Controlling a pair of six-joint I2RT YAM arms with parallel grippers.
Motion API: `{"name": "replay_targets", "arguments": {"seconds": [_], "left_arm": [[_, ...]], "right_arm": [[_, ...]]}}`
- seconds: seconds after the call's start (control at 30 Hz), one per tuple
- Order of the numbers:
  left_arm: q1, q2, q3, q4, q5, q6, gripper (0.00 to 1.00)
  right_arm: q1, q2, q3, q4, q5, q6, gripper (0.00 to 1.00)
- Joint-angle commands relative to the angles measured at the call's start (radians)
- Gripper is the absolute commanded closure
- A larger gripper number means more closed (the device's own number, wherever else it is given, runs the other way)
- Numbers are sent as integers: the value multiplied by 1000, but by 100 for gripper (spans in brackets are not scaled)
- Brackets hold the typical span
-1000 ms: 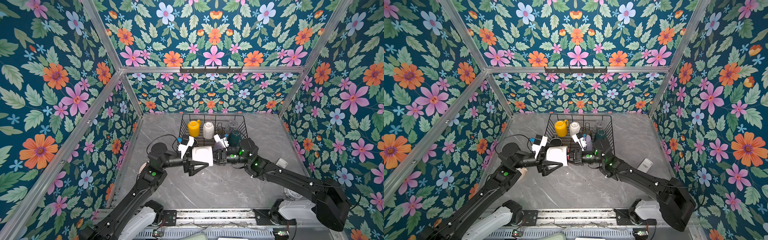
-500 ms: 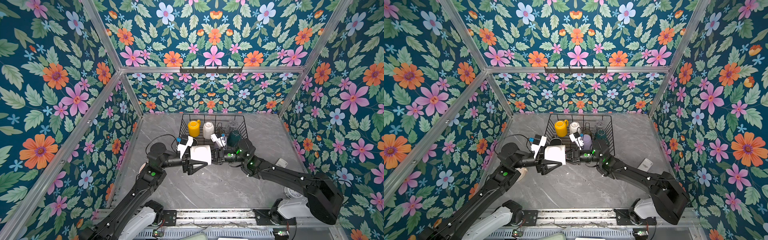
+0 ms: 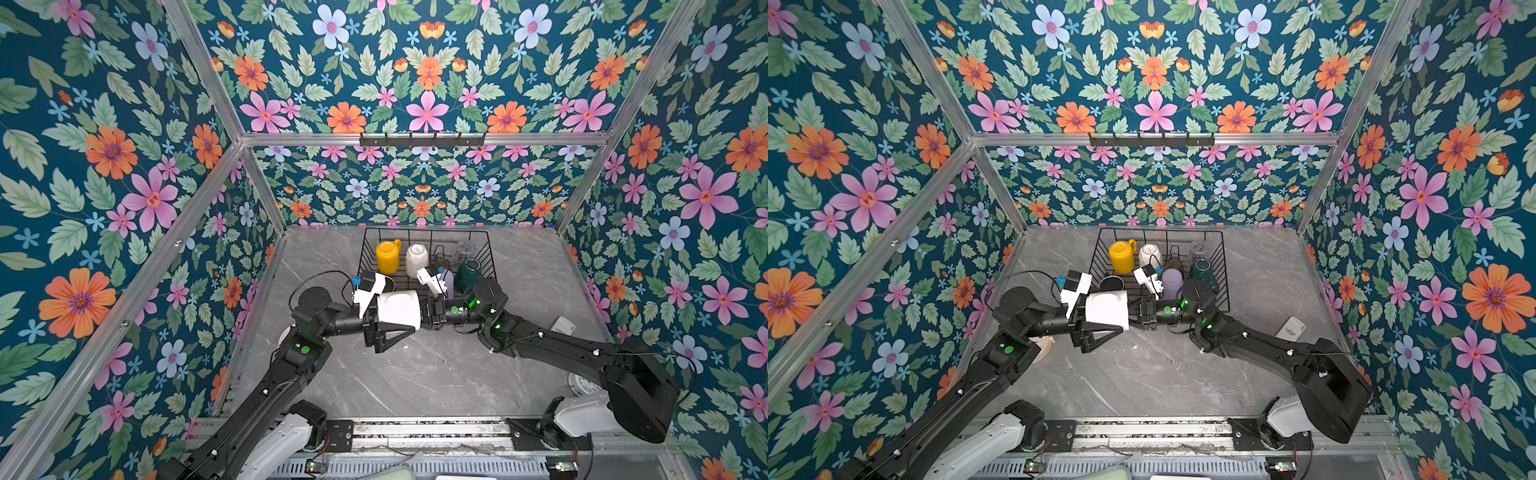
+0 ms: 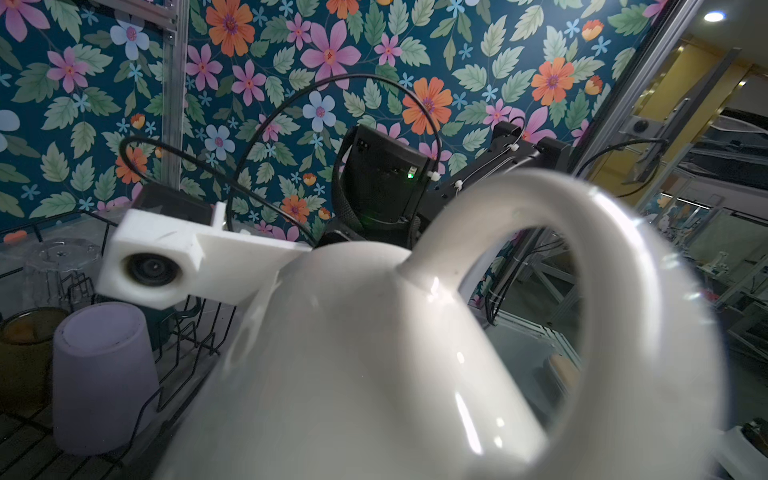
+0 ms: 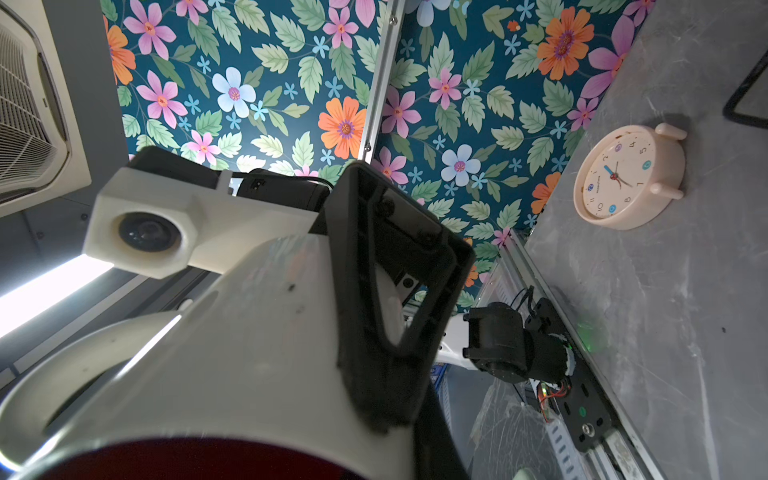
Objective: Load the cups into the dish rack
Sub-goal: 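Close the left gripper on the white mug's base while the right holds it, then open the right gripper and withdraw it while the left carries the white mug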
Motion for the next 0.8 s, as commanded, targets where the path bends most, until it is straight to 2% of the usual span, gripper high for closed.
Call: {"name": "replay_targets", "arguments": {"seconds": [0.0,0.1,0.23,0.4,0.5,0.53,0.57,0.73,0.77], "left_arm": [[-2,-8,3,56,22,13,1],[-2,-13,-2,64,19,15,1],[-2,-7,1,65,25,11,6],[-2,4,6,69,34,0,25],[-1,11,10,70,34,-5,42],[-1,13,13,70,33,-5,53],[-2,12,14,70,30,-8,63],[-1,10,29,34,5,8,100],[-1,8,36,16,-4,18,100]], "right_arm": [[5,1,5,60,-1,12,100],[5,-2,3,59,-3,11,100],[5,-3,2,49,-1,7,100],[5,-6,0,37,3,3,100],[5,-17,5,-16,14,-25,100],[5,-24,5,-37,20,-37,100],[5,-31,4,-52,27,-45,96],[5,-58,5,-104,46,-72,80],[4,-65,4,-116,50,-79,77]]}}
